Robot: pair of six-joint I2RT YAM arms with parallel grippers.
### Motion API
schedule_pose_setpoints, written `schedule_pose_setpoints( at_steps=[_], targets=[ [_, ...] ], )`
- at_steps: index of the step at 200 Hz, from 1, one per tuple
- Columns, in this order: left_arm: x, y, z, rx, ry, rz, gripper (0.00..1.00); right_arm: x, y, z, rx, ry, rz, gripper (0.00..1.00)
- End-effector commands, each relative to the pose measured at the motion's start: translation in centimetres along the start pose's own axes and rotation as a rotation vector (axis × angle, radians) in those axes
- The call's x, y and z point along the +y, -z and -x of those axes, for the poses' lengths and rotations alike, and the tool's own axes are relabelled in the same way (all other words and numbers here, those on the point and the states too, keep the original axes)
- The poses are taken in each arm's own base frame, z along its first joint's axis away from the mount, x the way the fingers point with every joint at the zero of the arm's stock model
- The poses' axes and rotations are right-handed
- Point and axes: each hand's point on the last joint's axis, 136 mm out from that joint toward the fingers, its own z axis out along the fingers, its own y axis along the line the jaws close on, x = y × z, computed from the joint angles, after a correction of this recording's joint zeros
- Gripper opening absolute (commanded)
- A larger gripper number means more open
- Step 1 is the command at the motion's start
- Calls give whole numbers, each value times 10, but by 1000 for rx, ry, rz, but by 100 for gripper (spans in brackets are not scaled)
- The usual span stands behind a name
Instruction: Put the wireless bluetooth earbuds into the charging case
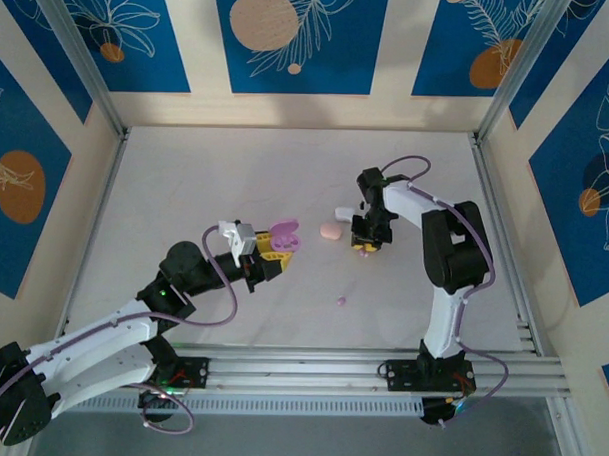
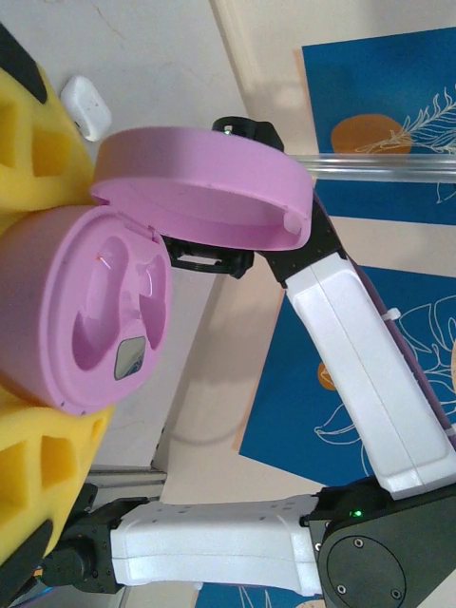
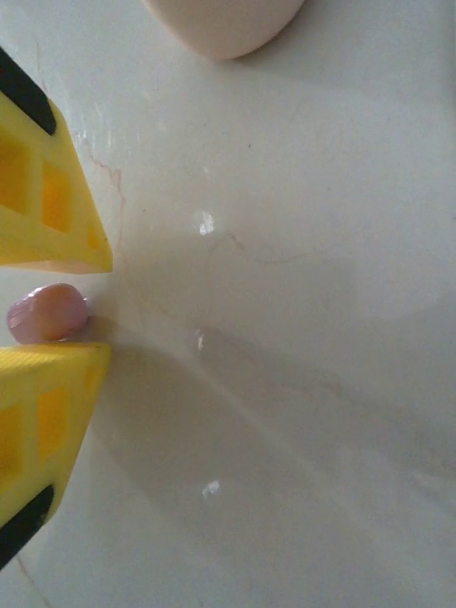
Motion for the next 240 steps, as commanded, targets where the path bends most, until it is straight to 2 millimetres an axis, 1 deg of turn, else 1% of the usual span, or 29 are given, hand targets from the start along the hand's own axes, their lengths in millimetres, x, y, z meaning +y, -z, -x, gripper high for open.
schedule_pose_setpoints(
  at_steps=[1,60,73,107,148,164,193,240],
  targets=[
    [-5,1,16,-39,-3,-9,23,1,-3,-6,39,28,-19,26],
    [-6,1,17,-40,-1,-9,23,-3,-3,-10,57,29,-42,26],
    [-6,1,16,-39,-2,-10,23,-2,-1,-12,61,32,-43,28],
    [-5,1,16,-37,-1,-9,23,2,5,-13,52,53,-31,29],
    [-6,1,18,-41,0,-12,23,-2,-2,-11,54,51,-54,25],
    [-6,1,18,-38,1,-11,23,-3,-3,-9,50,45,-61,24],
    [-6,2,19,-42,1,-7,23,-4,-4,-7,52,39,-58,29],
    [-7,2,20,-39,7,-8,23,-5,-5,-4,50,40,-62,30]
  ],
)
